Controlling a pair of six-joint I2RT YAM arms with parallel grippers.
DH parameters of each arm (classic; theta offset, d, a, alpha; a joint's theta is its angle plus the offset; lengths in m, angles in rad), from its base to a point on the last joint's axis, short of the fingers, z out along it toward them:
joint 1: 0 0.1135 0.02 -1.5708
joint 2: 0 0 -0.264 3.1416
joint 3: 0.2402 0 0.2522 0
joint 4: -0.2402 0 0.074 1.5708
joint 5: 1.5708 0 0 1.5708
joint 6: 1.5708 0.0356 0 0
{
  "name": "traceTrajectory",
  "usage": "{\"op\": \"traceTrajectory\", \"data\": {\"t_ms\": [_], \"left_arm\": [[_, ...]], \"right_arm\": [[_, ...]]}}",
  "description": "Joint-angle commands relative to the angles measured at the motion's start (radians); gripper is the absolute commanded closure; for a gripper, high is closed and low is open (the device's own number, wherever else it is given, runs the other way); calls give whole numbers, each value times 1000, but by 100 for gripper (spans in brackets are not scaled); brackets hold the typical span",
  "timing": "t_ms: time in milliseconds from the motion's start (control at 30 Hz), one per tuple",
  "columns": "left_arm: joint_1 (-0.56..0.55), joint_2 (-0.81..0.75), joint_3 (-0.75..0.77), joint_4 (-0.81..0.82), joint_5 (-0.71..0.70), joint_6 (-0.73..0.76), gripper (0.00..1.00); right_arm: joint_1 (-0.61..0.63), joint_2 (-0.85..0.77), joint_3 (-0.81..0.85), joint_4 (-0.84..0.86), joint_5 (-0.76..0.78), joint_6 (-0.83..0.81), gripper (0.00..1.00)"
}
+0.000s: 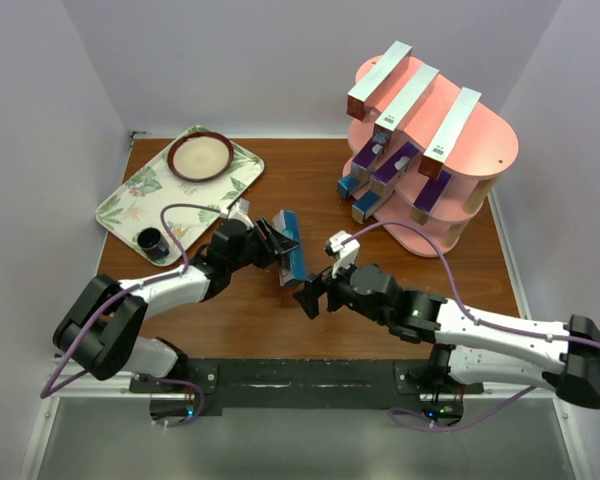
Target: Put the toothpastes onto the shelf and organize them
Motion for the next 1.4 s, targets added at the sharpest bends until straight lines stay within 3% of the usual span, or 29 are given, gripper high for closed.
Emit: {"op": "traceTrajectory", "data": {"t_ms": [0, 233, 567, 800, 967, 1033, 1167, 1200, 1367], "left_arm": [[-12, -50, -15, 148, 50, -50, 52], [-15, -94, -34, 169, 44, -56, 53], [-28, -88, -92, 277, 67, -114, 53], [-40, -85, -97, 297, 67, -125, 53], [-46, -85, -103, 304, 65, -125, 52], [-46, -83, -106, 304, 64, -119, 51], [-48, -82, -130, 301, 47, -108, 35], [-48, -82, -132, 301, 39, -103, 27], [-46, -95, -132, 275, 24, -53, 3]], "right_arm": [[44, 109, 48, 173, 184, 90, 5], [61, 209, 63, 182, 321, 224, 8], [61, 245, 42, 301, 338, 256, 15], [61, 311, 74, 275, 358, 272, 19], [61, 328, 69, 291, 376, 262, 29], [61, 323, 58, 298, 379, 256, 43], [61, 295, 32, 282, 391, 250, 64], [59, 280, 28, 275, 391, 250, 69], [61, 216, -20, 207, 361, 229, 71]]}}
